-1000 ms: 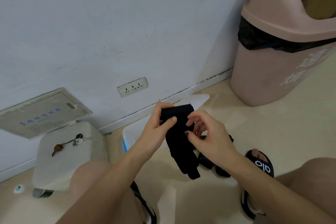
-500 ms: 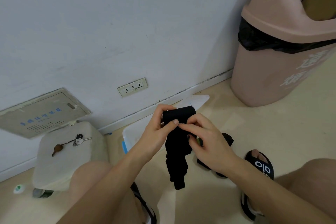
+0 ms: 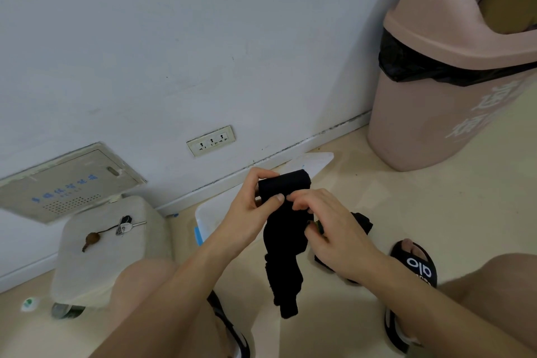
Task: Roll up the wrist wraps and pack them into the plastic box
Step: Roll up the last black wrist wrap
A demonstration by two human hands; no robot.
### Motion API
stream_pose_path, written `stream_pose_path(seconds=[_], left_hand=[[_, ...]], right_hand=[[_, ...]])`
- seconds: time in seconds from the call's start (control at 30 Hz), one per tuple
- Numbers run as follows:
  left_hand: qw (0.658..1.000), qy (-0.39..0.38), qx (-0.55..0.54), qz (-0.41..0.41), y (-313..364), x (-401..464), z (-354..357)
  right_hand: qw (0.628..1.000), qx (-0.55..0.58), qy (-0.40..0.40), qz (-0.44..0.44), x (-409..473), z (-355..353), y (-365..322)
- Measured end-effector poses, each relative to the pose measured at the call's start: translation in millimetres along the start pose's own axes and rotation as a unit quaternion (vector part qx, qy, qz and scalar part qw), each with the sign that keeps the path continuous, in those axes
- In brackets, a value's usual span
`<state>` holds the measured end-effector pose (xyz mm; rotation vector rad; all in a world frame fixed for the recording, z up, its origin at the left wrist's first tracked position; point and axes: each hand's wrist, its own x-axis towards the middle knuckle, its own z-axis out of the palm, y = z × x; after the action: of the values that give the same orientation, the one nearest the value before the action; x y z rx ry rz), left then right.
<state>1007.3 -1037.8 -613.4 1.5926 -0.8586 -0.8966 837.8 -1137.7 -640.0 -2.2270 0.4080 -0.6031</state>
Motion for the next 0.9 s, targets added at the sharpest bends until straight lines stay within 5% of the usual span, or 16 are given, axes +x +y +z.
stream_pose_path(seconds=[0.27, 0.47, 0.9], left_hand=[[0.999, 0.030, 0.019, 0.019, 4, 0, -1], [0.999, -0.011, 0.025, 0.029, 4, -2, 1], [0.995, -0.014, 0.079, 0.053, 5, 0, -3]], right_hand=[[0.964, 0.171, 0.149, 0.142, 14, -7, -8], [0.899, 0.334, -0.014, 0.282, 28, -19, -5], [0.880, 0.402, 0.001, 0.252, 26, -21, -11]])
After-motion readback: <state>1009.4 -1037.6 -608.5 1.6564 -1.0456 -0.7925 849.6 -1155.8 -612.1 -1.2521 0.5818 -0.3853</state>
